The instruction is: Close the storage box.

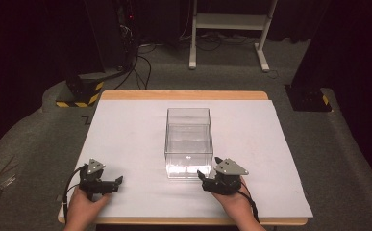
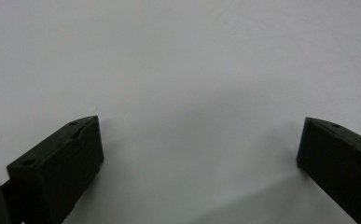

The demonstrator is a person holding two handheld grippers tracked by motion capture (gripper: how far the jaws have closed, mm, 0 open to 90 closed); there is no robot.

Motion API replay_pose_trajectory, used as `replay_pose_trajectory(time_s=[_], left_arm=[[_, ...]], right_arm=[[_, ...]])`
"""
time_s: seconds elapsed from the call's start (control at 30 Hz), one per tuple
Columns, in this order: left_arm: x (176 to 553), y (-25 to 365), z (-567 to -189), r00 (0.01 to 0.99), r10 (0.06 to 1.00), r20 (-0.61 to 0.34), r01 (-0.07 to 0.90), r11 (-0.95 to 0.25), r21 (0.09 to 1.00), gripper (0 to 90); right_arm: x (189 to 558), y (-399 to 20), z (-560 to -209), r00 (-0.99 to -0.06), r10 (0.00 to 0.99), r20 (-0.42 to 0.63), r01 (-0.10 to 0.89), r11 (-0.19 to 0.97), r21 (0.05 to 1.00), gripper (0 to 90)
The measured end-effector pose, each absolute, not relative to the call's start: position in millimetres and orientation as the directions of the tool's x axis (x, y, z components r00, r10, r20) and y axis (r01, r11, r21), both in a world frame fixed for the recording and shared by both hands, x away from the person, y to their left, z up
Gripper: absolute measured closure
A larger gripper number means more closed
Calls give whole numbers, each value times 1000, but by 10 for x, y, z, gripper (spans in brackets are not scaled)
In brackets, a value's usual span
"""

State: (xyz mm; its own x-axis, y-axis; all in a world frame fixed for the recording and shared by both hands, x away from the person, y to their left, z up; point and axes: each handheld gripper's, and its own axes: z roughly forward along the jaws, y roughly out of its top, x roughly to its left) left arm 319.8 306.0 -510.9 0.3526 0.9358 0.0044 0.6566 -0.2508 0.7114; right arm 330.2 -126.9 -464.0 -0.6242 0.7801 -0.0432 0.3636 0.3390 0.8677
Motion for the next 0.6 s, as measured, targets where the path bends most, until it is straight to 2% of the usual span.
replay_pose_trajectory(time_s=[0.6], left_arm=[[3199,3061,-5108,354,935,5,656,-252,711,5]], right_arm=[[3505,-1240,-4635,-583,811,-40,371,310,875,218]])
